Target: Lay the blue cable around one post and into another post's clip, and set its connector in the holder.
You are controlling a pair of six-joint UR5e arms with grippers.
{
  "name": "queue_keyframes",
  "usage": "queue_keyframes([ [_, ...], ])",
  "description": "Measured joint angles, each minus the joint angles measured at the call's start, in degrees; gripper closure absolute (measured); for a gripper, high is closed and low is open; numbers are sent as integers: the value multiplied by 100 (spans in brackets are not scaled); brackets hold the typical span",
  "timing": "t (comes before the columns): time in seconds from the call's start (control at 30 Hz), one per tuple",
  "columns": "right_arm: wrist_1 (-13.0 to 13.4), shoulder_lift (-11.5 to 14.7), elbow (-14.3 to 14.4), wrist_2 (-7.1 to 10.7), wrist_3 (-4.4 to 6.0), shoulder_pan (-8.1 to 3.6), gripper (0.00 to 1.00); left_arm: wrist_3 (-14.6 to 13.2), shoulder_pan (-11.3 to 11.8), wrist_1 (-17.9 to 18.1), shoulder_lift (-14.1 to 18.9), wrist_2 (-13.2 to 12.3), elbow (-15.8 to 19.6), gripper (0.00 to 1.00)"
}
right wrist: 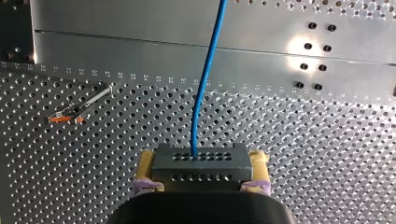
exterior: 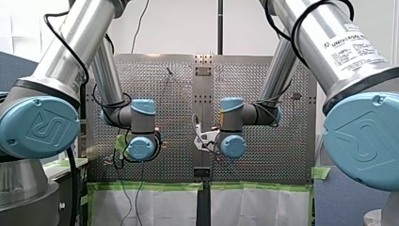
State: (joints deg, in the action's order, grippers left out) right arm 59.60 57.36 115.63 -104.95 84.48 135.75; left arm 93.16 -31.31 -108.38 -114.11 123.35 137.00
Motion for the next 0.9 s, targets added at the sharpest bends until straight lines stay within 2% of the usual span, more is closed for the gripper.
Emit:
queue_keyframes([
  [0.17, -19, -19, 1, 9, 13, 9, 100, -14, 0, -6, 0, 14, 0, 0],
  [0.47, -154, -311, 0, 34, 26, 42, 100, -17, 0, -9, 0, 17, 0, 0],
  [0.9, -158, -342, 0, 35, 26, 43, 100, -9, -9, -18, -8, 27, 10, 0],
])
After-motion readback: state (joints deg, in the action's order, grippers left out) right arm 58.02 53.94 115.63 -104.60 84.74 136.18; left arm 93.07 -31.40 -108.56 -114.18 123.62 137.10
